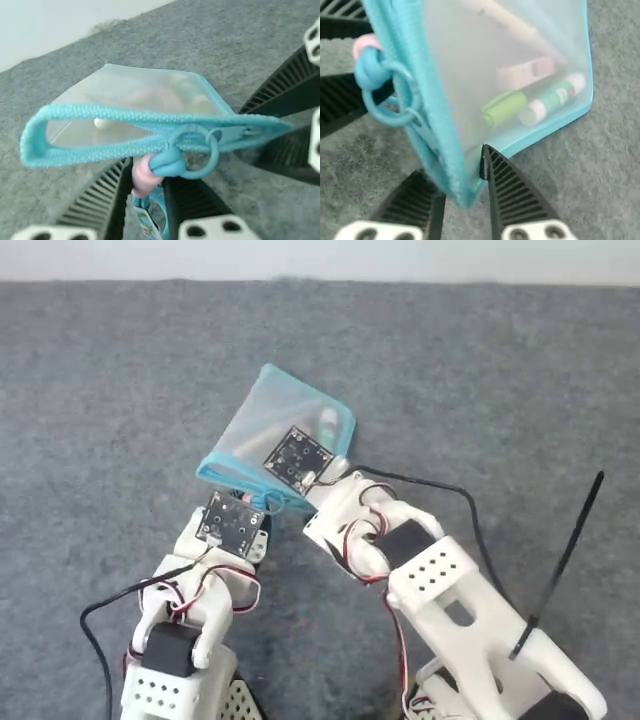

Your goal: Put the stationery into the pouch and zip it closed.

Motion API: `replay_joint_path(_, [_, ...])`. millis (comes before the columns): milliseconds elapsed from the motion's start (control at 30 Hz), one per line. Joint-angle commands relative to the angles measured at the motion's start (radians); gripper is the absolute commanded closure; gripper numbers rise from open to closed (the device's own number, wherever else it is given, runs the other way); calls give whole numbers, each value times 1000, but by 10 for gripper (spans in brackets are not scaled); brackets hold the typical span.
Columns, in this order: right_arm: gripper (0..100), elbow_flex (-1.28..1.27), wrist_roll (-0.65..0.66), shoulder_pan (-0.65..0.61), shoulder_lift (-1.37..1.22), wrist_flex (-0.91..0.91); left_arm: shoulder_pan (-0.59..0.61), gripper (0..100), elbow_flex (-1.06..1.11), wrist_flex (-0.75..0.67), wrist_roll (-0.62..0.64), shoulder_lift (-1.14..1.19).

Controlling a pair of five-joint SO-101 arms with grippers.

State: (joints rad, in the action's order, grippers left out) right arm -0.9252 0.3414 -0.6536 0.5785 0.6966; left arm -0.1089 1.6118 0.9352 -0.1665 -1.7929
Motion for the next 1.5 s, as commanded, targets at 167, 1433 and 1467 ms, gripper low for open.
replay_joint_path(167, [993,-34,46,127,-44,1,112,991,-19,-49,-8,-12])
replay_joint_path(1433, [993,-26,49,595,-180,-56,198,988,53,-110,-6,-11])
replay_joint_path(1467, [993,-26,25,596,-177,-56,187,987,61,-120,-6,-11])
